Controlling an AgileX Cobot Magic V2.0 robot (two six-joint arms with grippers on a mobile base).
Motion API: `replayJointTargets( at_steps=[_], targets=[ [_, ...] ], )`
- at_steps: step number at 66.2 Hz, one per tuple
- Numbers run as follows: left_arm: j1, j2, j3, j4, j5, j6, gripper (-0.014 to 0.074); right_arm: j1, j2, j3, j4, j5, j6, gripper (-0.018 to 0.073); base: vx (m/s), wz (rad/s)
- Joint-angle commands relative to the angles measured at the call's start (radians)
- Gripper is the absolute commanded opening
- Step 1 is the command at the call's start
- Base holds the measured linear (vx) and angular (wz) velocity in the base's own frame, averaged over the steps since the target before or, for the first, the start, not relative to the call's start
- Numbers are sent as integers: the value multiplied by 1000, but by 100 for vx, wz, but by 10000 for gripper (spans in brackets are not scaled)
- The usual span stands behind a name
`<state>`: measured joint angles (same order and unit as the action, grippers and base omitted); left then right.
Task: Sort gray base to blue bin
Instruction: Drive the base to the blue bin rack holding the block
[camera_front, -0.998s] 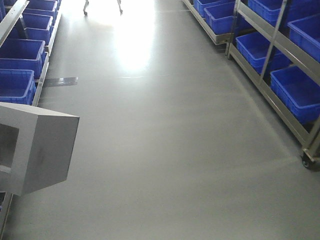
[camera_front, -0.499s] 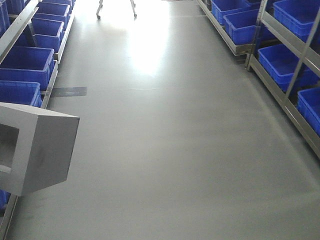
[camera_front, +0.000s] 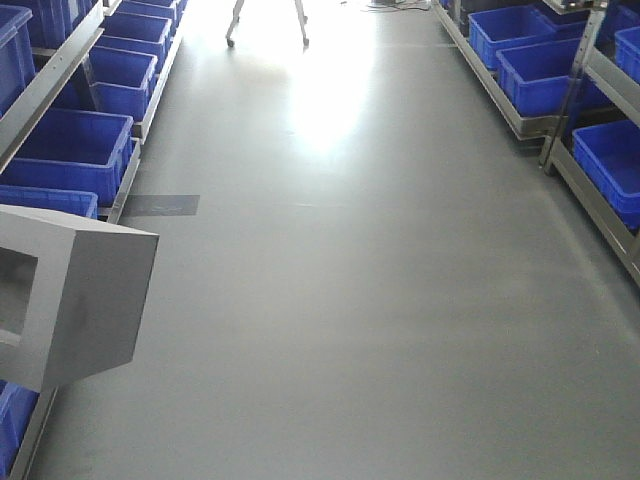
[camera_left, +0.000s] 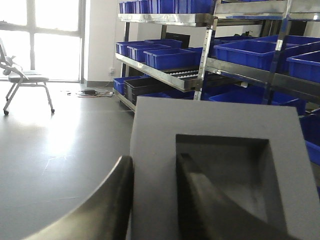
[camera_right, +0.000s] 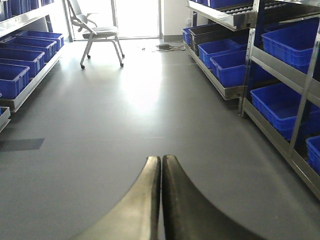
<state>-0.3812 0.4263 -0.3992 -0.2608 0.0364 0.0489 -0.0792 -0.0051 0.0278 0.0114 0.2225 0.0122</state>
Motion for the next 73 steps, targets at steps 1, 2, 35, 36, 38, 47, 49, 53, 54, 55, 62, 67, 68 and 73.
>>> replayJointTargets(
  at_steps=[1,2,35,36,38,47,49,53,54,55,62,67,68,73],
  targets=[
    [-5,5,-31,-10,-108,-12,2,-2,18,2,-4,-72,-12,-5,43,12],
    [-5,5,-31,-10,-108,-12,2,-2,18,2,-4,-72,-12,-5,43,11],
    [-5,5,-31,-10,-108,-12,2,-2,18,2,-4,-72,-12,-5,43,2],
    [-5,5,-31,-10,-108,-12,2,-2,18,2,-4,-72,-12,-5,41,-7],
    [-5,5,-31,-10,-108,-12,2,-2,18,2,-4,-72,-12,-5,40,-7],
    [-5,5,-31,-10,-108,-12,2,-2,18,2,-4,-72,-12,-5,41,-7],
    [-5,5,-31,-10,-108,-12,2,-2,18,2,-4,-72,-12,-5,41,-5],
    [-5,5,-31,-10,-108,-12,2,-2,18,2,-4,-72,-12,-5,41,-4],
    [-5,5,-31,-10,-108,-12,2,-2,18,2,-4,-72,-12,-5,41,-3],
    [-5,5,-31,-10,-108,-12,2,-2,18,2,-4,-72,-12,-5,41,-3],
    [-5,5,-31,-10,-108,-12,2,-2,18,2,-4,-72,-12,-5,42,-2],
    [-5,5,-31,-10,-108,-12,2,-2,18,2,-4,-72,-12,-5,42,0],
    [-5,5,-31,-10,-108,-12,2,-2,18,2,-4,-72,-12,-5,42,1],
    [-5,5,-31,-10,-108,-12,2,-2,18,2,-4,-72,-12,-5,42,2]
  ],
)
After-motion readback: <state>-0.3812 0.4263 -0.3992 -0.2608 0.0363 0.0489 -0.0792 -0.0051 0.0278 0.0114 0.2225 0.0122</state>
